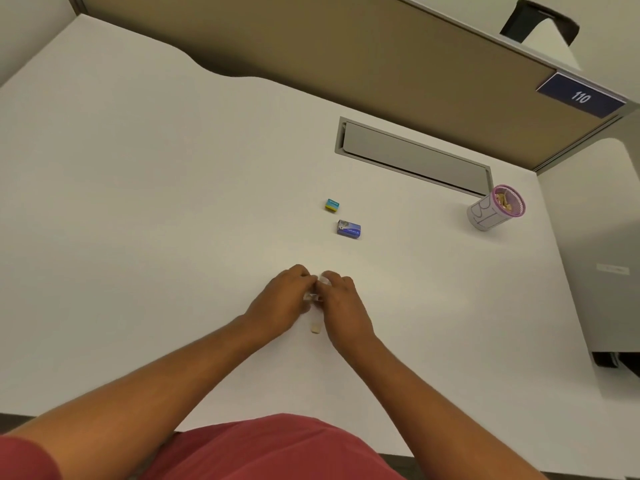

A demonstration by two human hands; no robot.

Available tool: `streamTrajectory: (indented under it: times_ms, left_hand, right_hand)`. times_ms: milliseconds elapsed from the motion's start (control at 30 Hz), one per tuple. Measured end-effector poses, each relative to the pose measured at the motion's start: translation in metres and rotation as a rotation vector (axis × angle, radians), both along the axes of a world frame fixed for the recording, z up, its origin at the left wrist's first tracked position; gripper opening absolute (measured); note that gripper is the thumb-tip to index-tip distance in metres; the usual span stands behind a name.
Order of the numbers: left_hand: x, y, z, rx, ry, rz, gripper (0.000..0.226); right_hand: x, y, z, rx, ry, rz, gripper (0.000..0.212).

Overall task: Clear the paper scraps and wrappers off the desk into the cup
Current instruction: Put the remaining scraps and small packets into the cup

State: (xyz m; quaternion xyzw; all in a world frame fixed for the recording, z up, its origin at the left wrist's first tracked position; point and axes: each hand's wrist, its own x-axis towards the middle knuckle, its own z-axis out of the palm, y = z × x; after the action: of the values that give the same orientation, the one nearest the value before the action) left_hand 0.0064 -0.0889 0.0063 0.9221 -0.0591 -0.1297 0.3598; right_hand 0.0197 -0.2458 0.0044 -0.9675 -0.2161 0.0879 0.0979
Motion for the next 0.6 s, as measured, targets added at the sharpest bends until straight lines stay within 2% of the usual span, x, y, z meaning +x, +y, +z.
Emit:
streamTrajectory:
  times_ms: [67, 167, 267, 400, 500, 600]
  left_hand:
    - [-0.001, -0.004, -0.002, 0.020, -0.037, 0.032, 0.017]
    - [0.000, -0.006, -0.005, -0.007, -0.052, 0.105, 0.023]
    - [0.004, -0.002, -0.002, -0.102, -0.013, 0.227, 0.020]
    - [0.001, 0.008, -0.003, -0.256, 0.100, 0.315, 0.020]
    - [-0.006, 0.010, -0.006, -0.285, 0.137, 0.364, 0.021]
    - [-0.012, 0.003, -0.006, -0.304, 0.169, 0.405, 0.017]
  right_hand:
    - [-0.002, -0.004, -0.003, 0.024, -0.021, -0.008, 0.025]
    - [-0.003, -0.013, -0.006, 0.080, 0.034, -0.012, 0.028]
    - [0.008, -0.018, -0.005, 0.171, 0.051, -0.114, 0.025]
    - [0.021, -0.029, 0.005, 0.517, 0.215, -0.436, 0.022]
    - [0.028, -0.043, 0.013, 0.776, 0.451, -0.701, 0.009]
    - [0.031, -0.057, 0.018, 0.988, 0.634, -0.843, 0.005]
